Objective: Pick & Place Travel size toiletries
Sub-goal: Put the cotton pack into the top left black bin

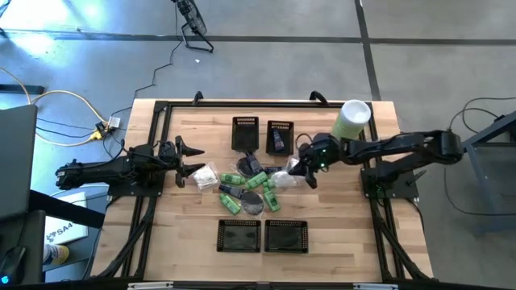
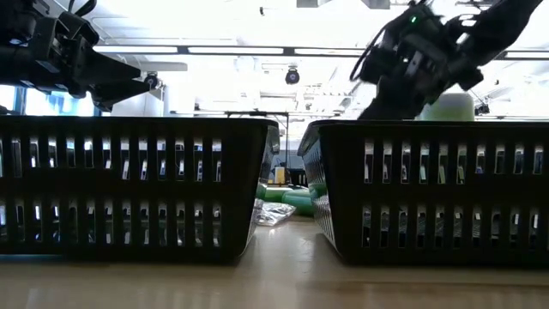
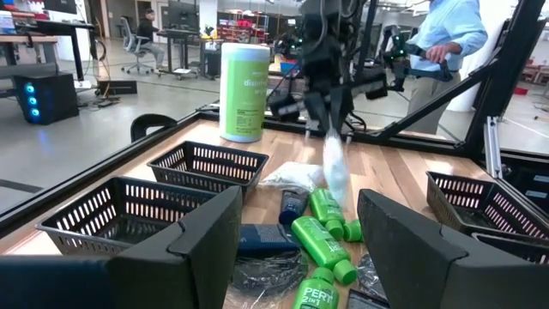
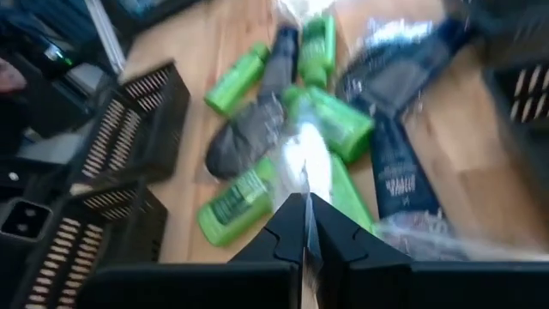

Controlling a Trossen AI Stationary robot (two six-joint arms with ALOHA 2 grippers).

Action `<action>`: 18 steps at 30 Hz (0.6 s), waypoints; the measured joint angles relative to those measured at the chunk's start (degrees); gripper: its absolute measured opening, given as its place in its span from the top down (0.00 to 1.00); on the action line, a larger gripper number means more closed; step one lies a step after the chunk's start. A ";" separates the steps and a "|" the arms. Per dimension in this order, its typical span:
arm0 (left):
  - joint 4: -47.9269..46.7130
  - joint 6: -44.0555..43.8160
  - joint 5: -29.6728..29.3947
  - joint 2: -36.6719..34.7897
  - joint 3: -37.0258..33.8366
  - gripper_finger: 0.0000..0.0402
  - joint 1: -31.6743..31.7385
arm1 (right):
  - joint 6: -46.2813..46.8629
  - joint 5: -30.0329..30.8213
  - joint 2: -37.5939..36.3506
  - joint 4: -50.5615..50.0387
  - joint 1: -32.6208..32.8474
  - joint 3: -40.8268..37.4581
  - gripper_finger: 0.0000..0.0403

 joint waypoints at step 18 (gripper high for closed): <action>6.75 1.07 -0.18 0.00 0.00 0.43 0.00 | -6.79 16.16 -12.58 -0.62 -3.26 -0.02 1.00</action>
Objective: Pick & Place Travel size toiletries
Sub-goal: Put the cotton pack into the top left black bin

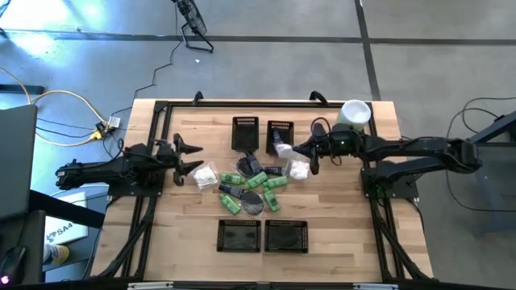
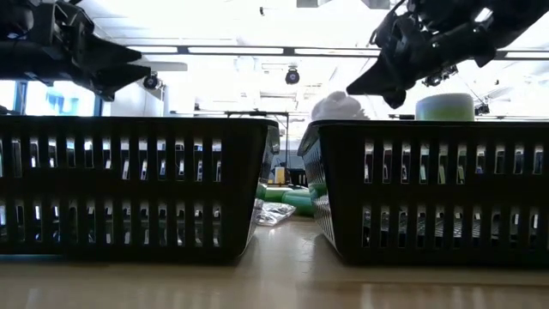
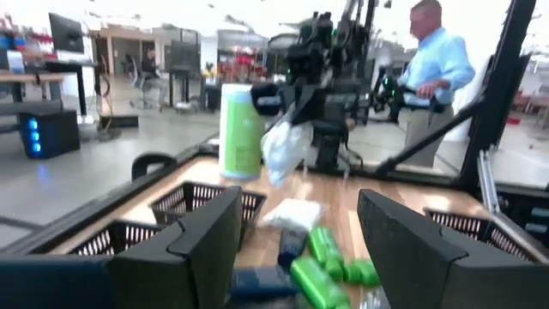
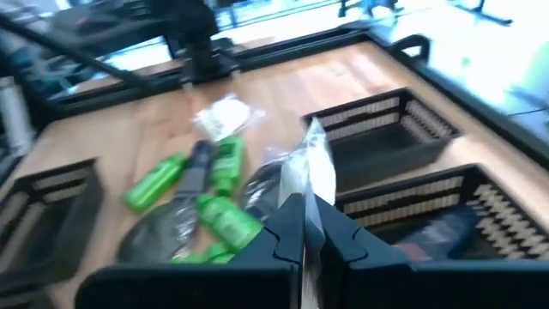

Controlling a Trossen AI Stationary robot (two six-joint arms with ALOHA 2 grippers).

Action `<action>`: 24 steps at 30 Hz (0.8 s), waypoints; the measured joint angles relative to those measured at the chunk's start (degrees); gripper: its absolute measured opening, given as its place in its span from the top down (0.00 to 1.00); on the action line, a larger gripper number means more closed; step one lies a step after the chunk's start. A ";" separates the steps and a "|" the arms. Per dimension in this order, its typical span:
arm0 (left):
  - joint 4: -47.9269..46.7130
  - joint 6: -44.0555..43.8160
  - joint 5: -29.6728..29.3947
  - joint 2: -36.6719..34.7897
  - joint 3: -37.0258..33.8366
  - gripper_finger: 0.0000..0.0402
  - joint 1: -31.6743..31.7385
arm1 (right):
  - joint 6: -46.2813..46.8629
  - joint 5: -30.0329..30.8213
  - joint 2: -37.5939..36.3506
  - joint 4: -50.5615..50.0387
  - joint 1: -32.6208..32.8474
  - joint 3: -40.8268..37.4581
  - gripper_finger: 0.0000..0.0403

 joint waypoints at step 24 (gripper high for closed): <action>5.60 -1.55 -15.29 8.40 0.00 0.43 0.07 | -3.47 -10.27 0.04 11.47 -5.49 0.01 1.00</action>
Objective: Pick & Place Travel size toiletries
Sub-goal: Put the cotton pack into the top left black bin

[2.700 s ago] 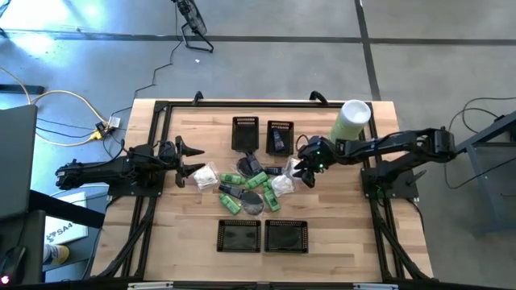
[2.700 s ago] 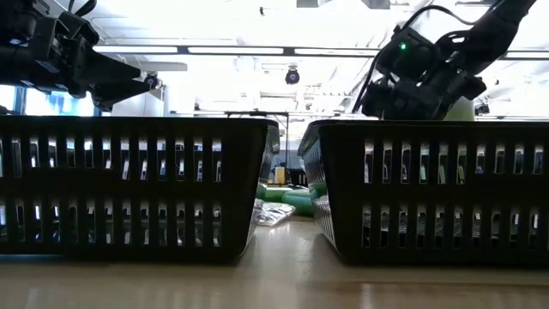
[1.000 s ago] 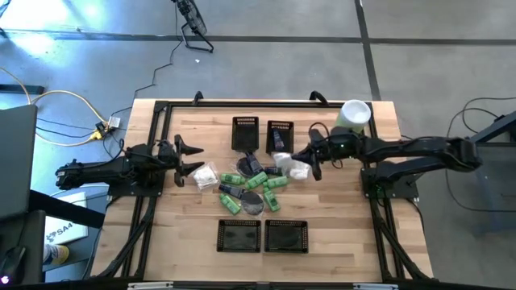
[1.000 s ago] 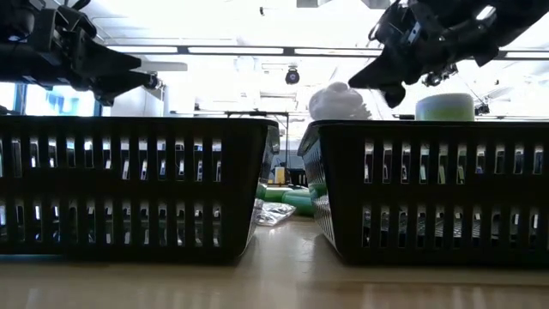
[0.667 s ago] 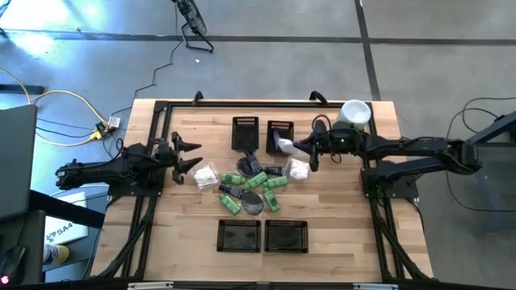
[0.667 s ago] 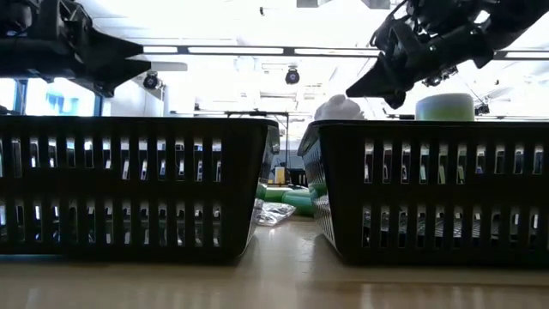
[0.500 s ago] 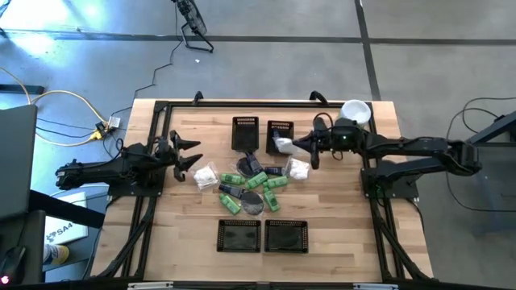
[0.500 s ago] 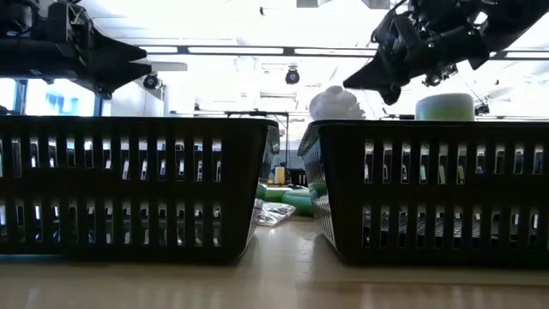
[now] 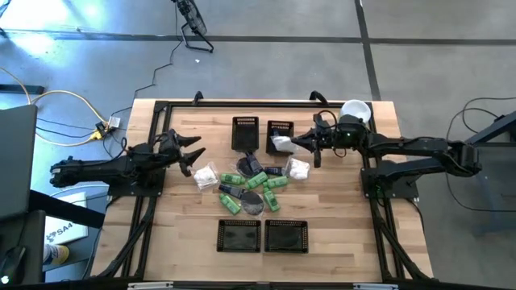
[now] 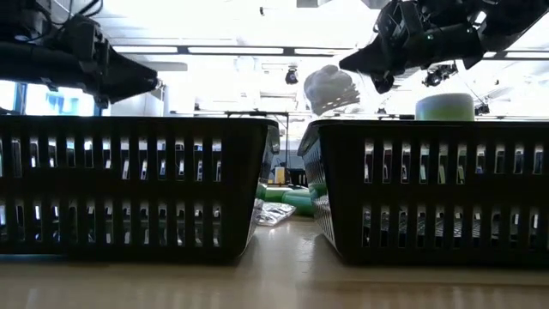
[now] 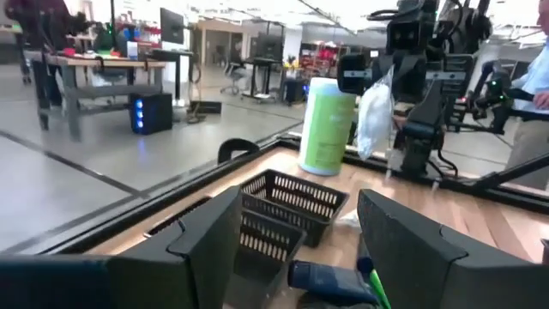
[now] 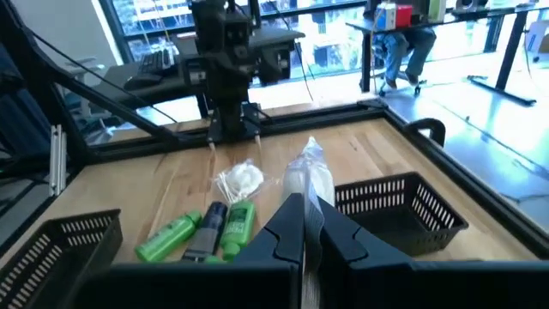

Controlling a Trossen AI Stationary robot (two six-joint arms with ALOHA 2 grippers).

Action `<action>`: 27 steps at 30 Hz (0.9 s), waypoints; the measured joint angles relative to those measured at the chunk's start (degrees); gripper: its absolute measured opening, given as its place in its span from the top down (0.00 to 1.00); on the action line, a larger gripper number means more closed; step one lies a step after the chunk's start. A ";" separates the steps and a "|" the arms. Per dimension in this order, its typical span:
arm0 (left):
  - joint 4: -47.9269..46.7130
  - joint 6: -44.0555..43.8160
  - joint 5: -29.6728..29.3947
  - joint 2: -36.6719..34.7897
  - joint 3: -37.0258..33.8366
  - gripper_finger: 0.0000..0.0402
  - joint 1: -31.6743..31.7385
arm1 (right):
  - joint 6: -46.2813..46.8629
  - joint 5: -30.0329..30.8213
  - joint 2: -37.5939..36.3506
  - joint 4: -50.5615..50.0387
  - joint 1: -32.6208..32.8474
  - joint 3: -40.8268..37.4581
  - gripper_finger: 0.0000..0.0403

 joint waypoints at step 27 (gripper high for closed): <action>23.85 0.01 -0.09 27.32 0.00 0.43 0.00 | -2.96 -4.90 8.28 9.88 -2.66 0.01 1.00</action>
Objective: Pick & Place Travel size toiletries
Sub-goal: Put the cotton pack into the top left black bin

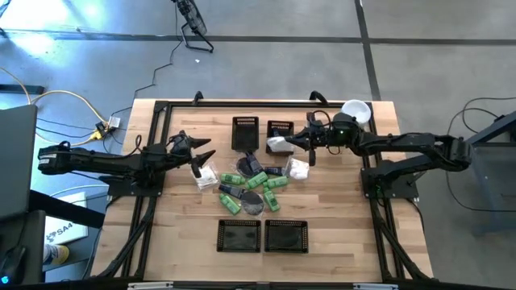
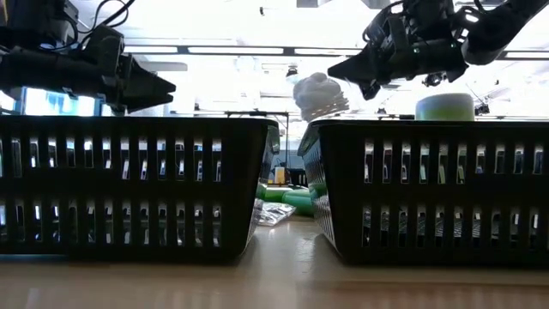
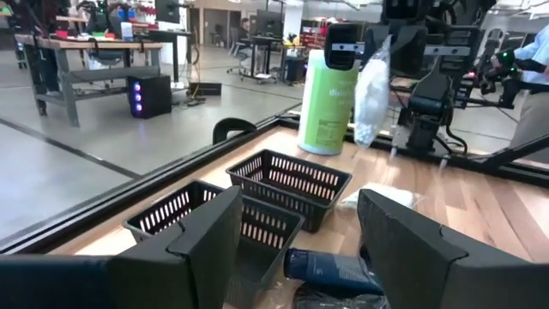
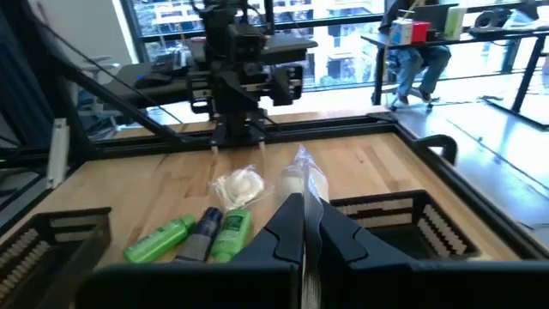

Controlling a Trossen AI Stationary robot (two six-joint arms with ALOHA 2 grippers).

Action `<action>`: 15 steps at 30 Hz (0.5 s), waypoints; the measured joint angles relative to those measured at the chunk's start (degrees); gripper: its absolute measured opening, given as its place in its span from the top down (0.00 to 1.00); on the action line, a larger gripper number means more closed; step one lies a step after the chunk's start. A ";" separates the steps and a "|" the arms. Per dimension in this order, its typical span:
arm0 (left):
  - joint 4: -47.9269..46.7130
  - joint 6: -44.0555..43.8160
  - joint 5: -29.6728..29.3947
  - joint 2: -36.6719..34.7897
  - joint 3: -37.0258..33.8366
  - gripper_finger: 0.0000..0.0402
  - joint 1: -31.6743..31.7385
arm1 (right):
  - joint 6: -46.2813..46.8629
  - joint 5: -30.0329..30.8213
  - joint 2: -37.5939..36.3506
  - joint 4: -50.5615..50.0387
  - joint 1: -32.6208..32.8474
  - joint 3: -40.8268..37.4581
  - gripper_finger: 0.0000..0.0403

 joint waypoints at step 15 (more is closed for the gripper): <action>4.28 0.61 -5.64 0.01 0.09 0.43 -0.02 | -1.93 -8.91 0.00 0.02 -8.47 0.00 1.00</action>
